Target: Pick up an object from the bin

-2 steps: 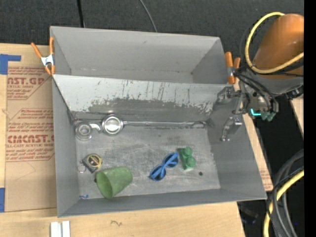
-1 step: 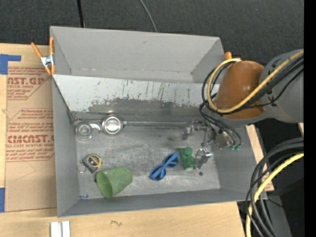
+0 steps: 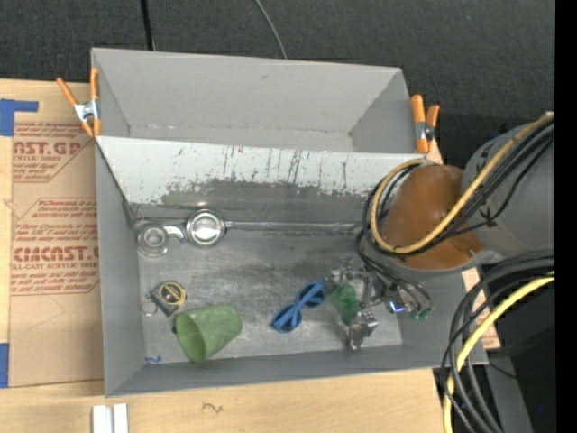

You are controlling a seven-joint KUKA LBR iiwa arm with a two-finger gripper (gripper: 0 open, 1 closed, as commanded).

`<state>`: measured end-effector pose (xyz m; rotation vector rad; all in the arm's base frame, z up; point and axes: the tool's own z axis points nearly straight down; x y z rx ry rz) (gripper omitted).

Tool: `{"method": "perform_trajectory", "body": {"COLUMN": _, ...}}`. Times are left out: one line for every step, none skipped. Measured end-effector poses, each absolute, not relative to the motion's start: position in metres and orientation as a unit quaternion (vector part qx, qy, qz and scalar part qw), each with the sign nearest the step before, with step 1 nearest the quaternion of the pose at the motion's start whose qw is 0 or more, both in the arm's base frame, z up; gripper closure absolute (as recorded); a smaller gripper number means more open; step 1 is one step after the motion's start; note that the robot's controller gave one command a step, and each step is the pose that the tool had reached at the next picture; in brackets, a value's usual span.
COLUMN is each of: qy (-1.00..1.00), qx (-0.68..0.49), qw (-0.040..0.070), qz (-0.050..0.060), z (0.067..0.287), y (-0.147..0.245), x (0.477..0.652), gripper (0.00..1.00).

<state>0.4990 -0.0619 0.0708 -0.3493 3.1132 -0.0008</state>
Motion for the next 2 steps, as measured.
{"method": "perform_trajectory", "body": {"qy": 0.994, "qx": -0.112, "qw": -0.003, "qz": 0.0, "z": 0.0723, "y": -0.0626, "x": 0.4974, "gripper": 1.0}}
{"method": "perform_trajectory", "body": {"qy": 0.994, "qx": -0.112, "qw": 0.003, "qz": 0.0, "z": 0.0719, "y": -0.0617, "x": 0.4997, "gripper": 0.0}}
